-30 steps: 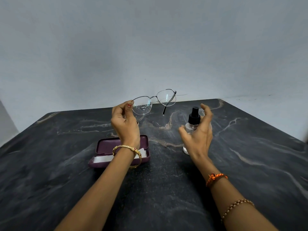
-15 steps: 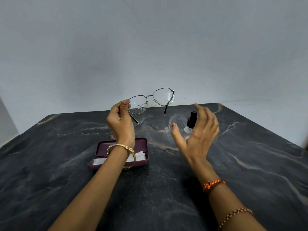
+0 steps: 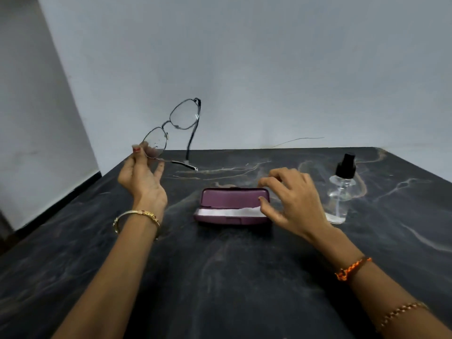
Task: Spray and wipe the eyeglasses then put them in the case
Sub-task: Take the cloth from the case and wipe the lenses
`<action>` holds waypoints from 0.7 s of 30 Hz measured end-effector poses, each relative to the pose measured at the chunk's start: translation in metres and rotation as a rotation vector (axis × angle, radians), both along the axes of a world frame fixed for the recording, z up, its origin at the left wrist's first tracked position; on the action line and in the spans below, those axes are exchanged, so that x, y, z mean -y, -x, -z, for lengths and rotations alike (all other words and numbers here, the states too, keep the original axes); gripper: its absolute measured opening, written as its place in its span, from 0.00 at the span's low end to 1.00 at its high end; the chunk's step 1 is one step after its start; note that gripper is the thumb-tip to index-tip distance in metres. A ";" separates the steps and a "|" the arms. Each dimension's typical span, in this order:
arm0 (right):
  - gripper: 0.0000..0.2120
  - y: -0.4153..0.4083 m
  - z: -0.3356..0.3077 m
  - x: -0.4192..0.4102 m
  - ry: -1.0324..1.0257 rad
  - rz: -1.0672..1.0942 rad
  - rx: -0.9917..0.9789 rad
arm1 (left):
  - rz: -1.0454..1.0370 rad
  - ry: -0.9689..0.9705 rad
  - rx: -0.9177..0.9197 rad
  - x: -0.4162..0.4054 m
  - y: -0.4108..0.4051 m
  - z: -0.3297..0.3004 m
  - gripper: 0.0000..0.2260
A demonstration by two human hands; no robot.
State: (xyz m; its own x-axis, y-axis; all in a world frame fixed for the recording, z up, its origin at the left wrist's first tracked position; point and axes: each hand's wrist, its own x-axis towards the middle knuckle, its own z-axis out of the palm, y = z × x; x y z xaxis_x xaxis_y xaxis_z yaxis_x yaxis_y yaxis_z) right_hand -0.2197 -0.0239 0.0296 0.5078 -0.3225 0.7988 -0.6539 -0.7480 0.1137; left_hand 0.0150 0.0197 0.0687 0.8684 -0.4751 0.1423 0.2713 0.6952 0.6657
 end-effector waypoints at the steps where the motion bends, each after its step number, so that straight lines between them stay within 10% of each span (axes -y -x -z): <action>1: 0.12 -0.003 -0.002 0.001 -0.049 -0.007 -0.074 | -0.013 -0.004 -0.008 -0.001 -0.003 0.004 0.08; 7: 0.10 -0.024 -0.008 0.023 -0.363 -0.023 -0.305 | -0.046 -0.030 0.037 0.004 -0.006 0.015 0.08; 21: 0.10 -0.028 -0.001 0.018 -0.511 0.056 -0.180 | -0.122 0.016 0.309 0.008 0.000 0.023 0.06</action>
State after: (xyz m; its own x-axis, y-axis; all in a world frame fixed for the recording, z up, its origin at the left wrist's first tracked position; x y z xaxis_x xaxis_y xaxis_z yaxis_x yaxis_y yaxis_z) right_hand -0.1920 -0.0417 0.0305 0.5929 -0.6775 0.4352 -0.6982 -0.7018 -0.1414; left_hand 0.0149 0.0120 0.0456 0.8330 -0.3660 0.4148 -0.0276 0.7214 0.6920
